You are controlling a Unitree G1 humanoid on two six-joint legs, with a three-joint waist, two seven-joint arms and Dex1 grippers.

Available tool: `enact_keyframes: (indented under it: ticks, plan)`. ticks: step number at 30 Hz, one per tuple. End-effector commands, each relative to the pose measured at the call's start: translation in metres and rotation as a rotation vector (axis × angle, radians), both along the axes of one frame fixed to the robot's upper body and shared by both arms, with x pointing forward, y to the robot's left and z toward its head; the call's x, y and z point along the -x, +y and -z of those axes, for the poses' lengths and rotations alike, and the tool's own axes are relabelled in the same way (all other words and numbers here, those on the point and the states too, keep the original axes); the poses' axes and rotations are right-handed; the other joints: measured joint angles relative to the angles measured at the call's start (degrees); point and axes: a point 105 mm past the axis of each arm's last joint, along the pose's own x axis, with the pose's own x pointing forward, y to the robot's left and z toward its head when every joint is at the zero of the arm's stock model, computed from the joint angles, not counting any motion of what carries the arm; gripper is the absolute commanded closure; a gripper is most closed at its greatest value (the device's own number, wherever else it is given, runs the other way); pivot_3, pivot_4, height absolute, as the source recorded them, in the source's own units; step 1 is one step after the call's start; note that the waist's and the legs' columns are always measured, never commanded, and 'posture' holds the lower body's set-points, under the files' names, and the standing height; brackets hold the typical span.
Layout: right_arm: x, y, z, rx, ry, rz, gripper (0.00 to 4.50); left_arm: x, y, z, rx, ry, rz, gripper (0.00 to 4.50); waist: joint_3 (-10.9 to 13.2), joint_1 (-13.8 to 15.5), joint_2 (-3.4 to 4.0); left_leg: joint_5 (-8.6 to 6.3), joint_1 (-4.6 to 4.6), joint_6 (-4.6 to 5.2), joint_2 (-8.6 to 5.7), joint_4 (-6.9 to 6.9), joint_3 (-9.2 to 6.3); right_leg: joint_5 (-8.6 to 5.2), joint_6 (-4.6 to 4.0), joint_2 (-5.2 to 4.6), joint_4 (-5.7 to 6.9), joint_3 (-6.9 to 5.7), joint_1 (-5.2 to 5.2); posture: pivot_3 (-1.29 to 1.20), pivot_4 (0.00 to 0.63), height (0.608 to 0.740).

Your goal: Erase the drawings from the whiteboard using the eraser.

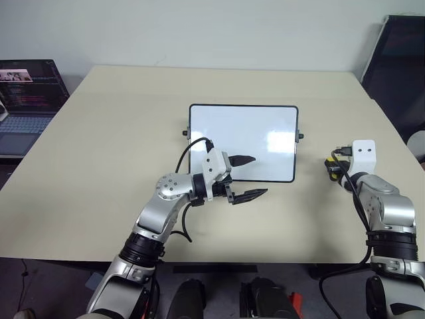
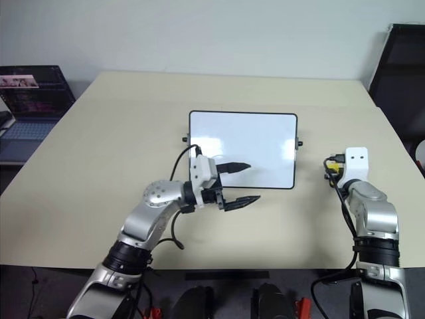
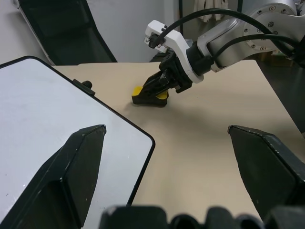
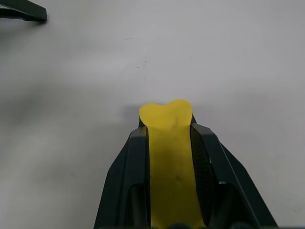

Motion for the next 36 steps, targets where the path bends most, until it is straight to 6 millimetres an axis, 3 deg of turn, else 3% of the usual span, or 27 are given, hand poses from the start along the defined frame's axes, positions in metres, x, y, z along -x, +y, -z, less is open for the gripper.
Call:
enact_keyframes:
  ticks: [1,14,15,22,32,36]
  plan:
    - [-0.003,-0.008,-0.021,0.029,-0.062,0.013,3.31,0.001,-0.002,-0.012,0.029,-0.055,0.001,0.02,0.00,0.00,0.00,0.00,0.00,0.00,0.00,0.00,0.00,0.00,0.00,0.00,0.00,0.00,0.00,0.00,0.150,0.740]
    - [-0.006,-0.005,-0.025,0.003,-0.090,0.001,3.31,-0.001,0.001,-0.007,0.031,-0.051,-0.005,0.02,-0.01,0.02,0.01,0.00,0.01,0.00,0.00,0.01,0.01,0.00,0.00,0.00,0.01,0.01,0.01,0.00,0.150,0.740]
    - [-0.005,-0.006,-0.024,0.009,-0.086,0.004,3.66,-0.001,0.001,-0.007,0.031,-0.051,-0.004,0.00,-0.01,0.01,0.02,0.00,0.01,0.00,0.00,0.01,0.01,0.00,0.00,0.00,0.01,0.01,0.01,0.00,0.150,0.740]
    - [-0.003,-0.007,-0.020,0.036,-0.072,0.014,3.68,-0.001,0.002,-0.005,0.030,-0.050,-0.002,0.00,-0.01,0.01,0.02,0.00,0.01,0.00,0.00,0.01,0.01,0.00,0.00,0.00,0.02,0.01,0.01,0.00,0.150,0.740]
    - [0.003,0.005,-0.023,-0.003,-0.157,-0.023,0.33,0.001,0.000,-0.005,0.032,-0.052,0.006,0.00,-0.01,0.01,0.02,0.00,0.01,0.00,0.00,0.01,0.00,0.00,0.00,0.00,0.03,0.00,0.01,0.00,0.150,0.740]
    - [0.010,0.003,-0.017,-0.008,-0.159,-0.004,0.33,0.004,-0.001,-0.004,0.031,-0.051,0.013,0.00,-0.02,0.05,0.04,0.00,0.01,0.00,0.00,0.01,0.00,0.00,0.00,0.00,0.03,0.01,0.01,0.00,0.150,0.740]
